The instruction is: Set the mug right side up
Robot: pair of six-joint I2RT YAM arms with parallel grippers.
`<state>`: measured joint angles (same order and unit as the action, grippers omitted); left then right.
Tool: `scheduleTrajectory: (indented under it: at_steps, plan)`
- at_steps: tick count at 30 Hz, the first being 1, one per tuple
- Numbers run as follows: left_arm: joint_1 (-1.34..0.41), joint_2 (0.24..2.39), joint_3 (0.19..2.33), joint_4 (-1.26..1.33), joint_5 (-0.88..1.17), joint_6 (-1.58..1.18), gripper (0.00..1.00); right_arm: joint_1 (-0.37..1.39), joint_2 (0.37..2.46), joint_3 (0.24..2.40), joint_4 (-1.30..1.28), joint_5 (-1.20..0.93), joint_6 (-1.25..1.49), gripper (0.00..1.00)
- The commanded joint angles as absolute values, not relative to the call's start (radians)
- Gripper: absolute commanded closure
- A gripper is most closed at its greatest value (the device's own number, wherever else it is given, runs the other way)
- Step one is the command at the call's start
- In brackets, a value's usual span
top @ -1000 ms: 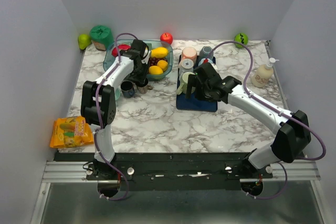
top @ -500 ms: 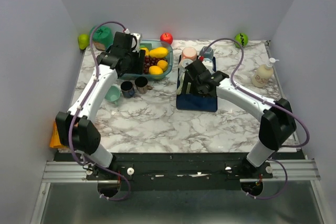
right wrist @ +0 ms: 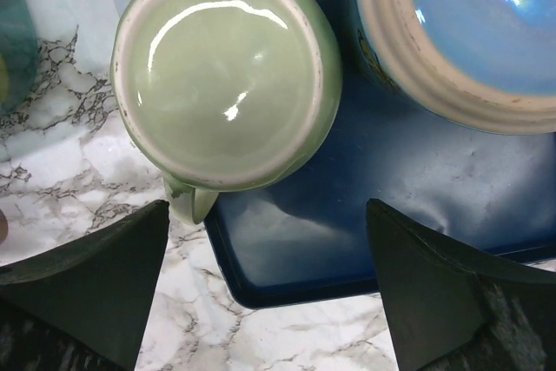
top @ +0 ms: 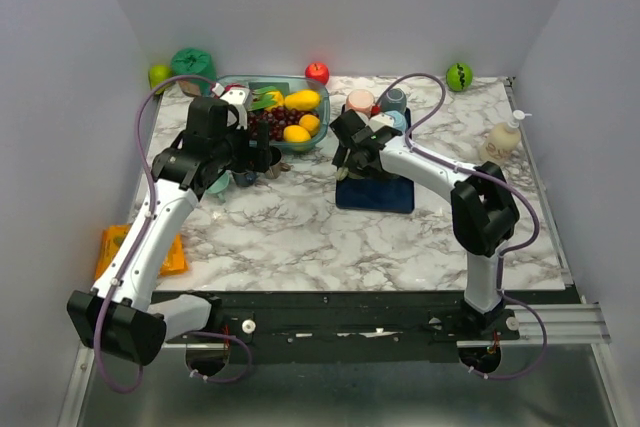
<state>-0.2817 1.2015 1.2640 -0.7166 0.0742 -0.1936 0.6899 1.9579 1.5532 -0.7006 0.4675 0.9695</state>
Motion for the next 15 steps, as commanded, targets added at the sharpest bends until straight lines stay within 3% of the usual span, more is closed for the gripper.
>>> scheduleTrajectory:
  at_steps: [1,12,15]
  plan:
    - [-0.281,1.135,1.218,-0.683,0.115,-0.216,0.01,0.698,1.988,1.575,-0.712,0.538,1.035,0.00]
    - [-0.282,1.120,1.207,-0.696,0.129,-0.216,0.01,0.698,2.069,1.652,-0.772,0.612,1.083,0.02]
    - [-0.282,1.118,1.198,-0.695,0.129,-0.216,0.01,0.698,2.037,1.605,-0.744,0.615,1.049,0.11]
